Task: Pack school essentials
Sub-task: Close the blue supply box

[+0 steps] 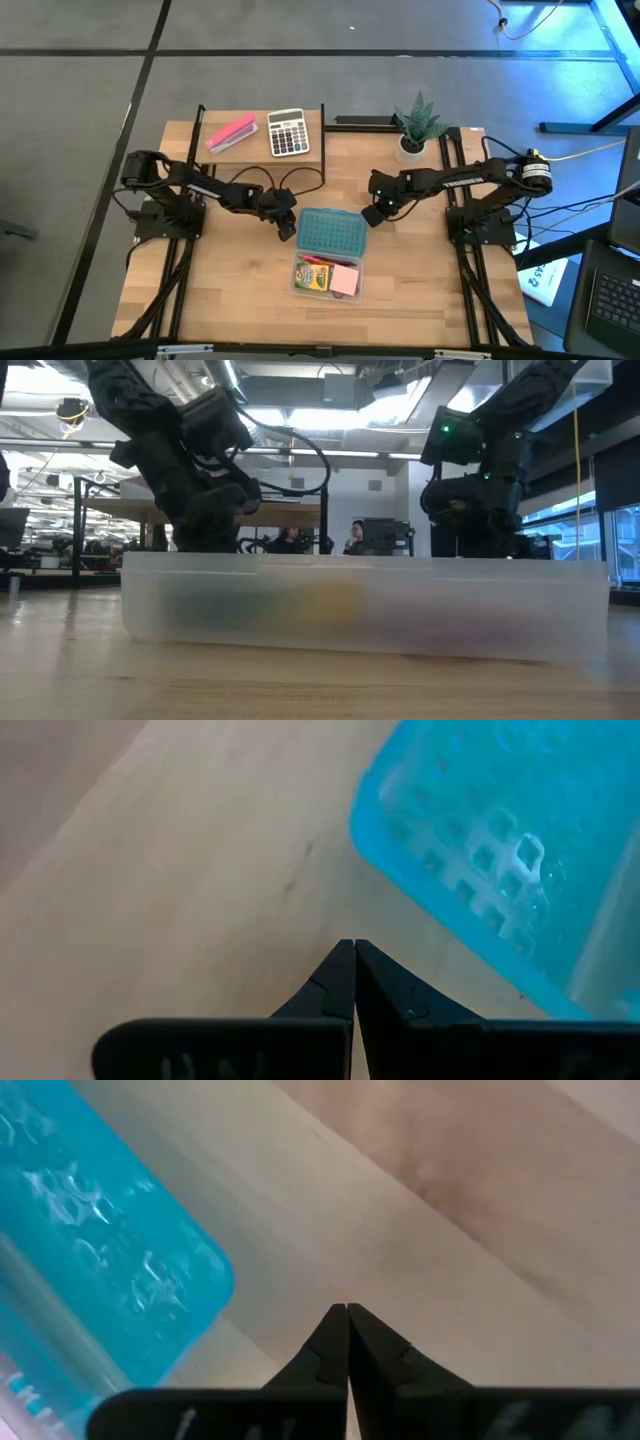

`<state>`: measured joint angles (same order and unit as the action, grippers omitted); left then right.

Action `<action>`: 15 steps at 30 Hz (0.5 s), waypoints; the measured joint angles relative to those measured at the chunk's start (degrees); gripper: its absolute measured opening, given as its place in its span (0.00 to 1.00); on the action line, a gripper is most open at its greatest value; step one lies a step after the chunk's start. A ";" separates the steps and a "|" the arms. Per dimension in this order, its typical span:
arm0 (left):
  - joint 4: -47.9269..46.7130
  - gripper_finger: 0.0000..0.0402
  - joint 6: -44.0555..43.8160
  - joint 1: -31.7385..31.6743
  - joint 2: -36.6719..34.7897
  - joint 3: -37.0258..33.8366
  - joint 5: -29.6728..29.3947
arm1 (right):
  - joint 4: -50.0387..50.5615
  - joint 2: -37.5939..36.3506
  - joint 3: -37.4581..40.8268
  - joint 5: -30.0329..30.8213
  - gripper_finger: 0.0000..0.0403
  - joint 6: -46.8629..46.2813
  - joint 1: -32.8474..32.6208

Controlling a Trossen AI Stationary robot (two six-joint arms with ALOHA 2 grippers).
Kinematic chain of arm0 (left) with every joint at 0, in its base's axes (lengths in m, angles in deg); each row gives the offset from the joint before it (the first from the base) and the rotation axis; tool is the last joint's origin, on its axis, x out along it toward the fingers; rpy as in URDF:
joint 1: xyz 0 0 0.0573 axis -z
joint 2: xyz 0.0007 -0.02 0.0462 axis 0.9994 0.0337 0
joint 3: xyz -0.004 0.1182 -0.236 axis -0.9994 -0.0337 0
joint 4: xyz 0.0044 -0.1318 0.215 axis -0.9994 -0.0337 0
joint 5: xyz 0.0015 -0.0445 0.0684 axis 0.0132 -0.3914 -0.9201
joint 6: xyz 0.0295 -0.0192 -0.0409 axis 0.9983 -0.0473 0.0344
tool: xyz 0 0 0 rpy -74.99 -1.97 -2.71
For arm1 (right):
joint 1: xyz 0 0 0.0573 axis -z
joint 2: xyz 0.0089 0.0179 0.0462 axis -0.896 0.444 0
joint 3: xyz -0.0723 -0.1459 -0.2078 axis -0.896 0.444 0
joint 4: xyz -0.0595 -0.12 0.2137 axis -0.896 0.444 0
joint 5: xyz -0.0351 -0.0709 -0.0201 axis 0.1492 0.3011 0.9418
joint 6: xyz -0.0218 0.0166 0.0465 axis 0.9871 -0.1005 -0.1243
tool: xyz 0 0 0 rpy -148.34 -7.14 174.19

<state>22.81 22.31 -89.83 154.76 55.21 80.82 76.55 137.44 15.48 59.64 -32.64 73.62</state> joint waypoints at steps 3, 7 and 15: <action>-1.23 0.00 1.13 0.00 1.38 1.82 3.35 | -0.33 0.21 -0.01 -0.56 0.00 1.46 1.03; -13.78 0.00 1.05 0.26 -0.33 4.69 6.36 | -0.30 0.21 0.00 -0.88 0.00 2.12 1.74; -19.51 0.00 -1.89 3.67 -4.58 5.28 16.44 | -0.26 0.18 0.00 -2.35 0.00 5.13 1.85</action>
<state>3.30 20.42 -86.16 150.18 60.49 97.26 76.29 137.62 15.48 57.28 -27.51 75.47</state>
